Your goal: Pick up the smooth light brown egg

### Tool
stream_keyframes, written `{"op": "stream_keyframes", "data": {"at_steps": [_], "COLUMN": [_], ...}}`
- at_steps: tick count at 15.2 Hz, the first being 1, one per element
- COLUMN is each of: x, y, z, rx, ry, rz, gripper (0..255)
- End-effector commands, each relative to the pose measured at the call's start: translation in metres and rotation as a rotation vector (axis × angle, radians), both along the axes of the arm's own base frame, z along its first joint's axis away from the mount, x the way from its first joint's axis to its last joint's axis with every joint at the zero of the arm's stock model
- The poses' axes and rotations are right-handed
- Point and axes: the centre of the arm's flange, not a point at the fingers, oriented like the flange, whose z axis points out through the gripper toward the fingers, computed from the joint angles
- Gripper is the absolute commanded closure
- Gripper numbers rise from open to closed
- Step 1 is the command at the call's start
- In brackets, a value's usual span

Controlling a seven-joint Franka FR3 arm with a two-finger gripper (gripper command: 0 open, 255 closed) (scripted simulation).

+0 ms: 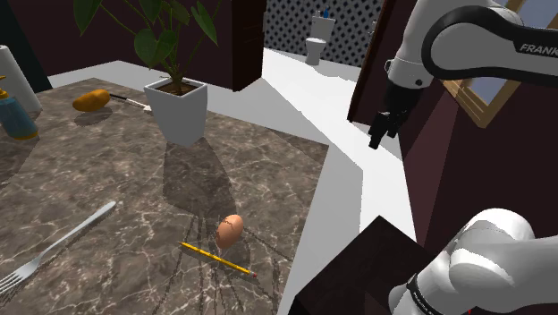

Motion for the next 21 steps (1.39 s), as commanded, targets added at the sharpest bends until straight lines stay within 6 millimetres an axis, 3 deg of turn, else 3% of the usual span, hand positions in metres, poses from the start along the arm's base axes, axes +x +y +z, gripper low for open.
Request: {"op": "stream_keyframes", "data": {"at_steps": [1,11,21], "x": [0.0,0.005,0.023], "y": [0.0,0.132,0.261], "z": [0.0,-0.03,-0.062], "rx": [0.0,-0.022,-0.044], "ry": [0.0,-0.028,-0.056], "rz": [0.0,-0.098,-0.196], "gripper": [0,0,0]}}
